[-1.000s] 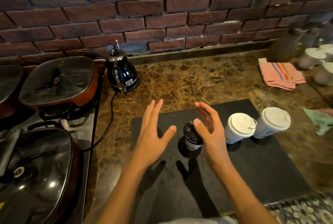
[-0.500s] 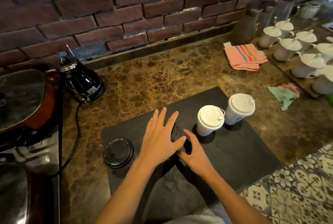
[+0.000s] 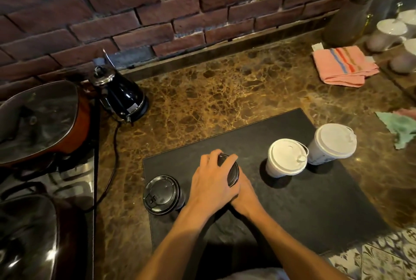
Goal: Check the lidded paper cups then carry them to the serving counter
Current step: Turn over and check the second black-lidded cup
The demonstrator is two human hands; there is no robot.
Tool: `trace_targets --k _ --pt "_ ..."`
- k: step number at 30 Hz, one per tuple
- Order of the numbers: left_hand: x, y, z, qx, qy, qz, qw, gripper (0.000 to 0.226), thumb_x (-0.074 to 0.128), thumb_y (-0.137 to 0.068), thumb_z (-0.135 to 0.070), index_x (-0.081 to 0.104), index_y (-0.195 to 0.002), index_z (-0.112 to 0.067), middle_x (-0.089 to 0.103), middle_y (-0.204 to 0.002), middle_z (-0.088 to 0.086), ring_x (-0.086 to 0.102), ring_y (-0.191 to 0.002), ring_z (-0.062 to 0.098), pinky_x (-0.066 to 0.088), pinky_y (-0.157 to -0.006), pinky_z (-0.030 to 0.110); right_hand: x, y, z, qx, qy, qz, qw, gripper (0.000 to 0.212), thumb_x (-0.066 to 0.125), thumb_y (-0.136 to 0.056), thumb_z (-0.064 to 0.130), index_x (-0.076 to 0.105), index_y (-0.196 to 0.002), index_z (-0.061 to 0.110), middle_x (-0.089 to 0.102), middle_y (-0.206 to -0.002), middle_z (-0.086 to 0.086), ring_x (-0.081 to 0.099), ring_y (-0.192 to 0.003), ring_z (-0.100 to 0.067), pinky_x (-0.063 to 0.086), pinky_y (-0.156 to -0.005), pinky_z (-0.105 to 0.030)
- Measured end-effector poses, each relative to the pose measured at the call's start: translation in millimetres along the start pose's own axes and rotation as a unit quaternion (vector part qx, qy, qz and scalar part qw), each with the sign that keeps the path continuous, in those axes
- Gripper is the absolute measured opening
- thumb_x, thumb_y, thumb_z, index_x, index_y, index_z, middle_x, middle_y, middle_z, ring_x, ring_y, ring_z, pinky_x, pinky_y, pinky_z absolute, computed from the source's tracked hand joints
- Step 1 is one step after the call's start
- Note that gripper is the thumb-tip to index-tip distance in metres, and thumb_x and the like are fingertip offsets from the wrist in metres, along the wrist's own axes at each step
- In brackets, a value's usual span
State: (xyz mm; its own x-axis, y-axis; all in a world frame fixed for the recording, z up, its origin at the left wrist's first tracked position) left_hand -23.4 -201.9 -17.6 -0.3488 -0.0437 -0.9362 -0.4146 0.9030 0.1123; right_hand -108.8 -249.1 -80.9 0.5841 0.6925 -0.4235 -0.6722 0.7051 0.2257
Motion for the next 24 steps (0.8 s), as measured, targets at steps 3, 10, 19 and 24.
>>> trace_targets --k 3,10,19,24 --pt "-12.3 -0.8 5.6 -0.029 0.039 0.004 0.999 0.057 0.063 -0.082 -0.048 0.041 -0.135 -0.045 0.036 -0.139 -0.009 0.037 -0.127 0.021 0.050 -0.086 0.041 -2.6 0.6 9.4 -0.016 0.000 0.020 1.000 0.049 0.071 -0.081 0.046 0.042 -0.119 0.056 0.057 -0.124 0.023 0.054 -0.118 0.004 0.045 -0.097 -0.022" --pt "-114.6 29.6 19.4 -0.064 0.323 -0.125 0.936 0.052 0.068 -0.072 -0.049 0.053 -0.122 -0.051 0.049 -0.123 -0.021 0.051 -0.116 0.006 0.047 -0.092 0.030 -44.3 16.8 80.4 -0.088 -0.070 0.038 0.993 0.087 0.088 -0.070 0.032 0.039 -0.141 0.042 0.051 -0.134 0.026 0.054 -0.120 0.007 0.049 -0.096 -0.021" --pt "-184.2 71.3 26.2 -0.045 0.605 -0.158 0.779 0.041 0.049 -0.082 -0.064 0.069 -0.110 -0.041 0.071 -0.105 0.002 0.069 -0.091 0.025 0.054 -0.071 0.046 -93.2 70.6 210.9 -0.364 0.202 -0.001 0.909 0.083 0.076 -0.074 0.047 0.034 -0.145 0.039 0.052 -0.132 0.006 0.057 -0.117 -0.010 0.057 -0.088 -0.039" --pt "-207.9 87.6 20.2 0.051 0.559 -0.209 0.801 0.041 0.044 -0.087 -0.056 0.066 -0.116 -0.036 0.066 -0.113 0.010 0.064 -0.100 0.041 0.053 -0.074 0.070 -97.8 78.1 224.4 -0.262 0.040 0.027 0.964 0.072 0.079 -0.066 0.047 0.055 -0.134 0.038 0.067 -0.121 0.014 0.067 -0.105 -0.015 0.059 -0.076 -0.026"
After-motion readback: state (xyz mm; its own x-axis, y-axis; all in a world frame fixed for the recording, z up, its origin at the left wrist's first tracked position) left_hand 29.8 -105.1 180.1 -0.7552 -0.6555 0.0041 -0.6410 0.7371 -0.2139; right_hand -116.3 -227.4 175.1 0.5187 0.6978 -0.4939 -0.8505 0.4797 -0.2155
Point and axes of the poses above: each hand's wrist, its own y-axis away from the middle knuckle, its own x-axis out of the palm, z = x × y, the point moved 5 cm from there along -y, towards the middle knuckle
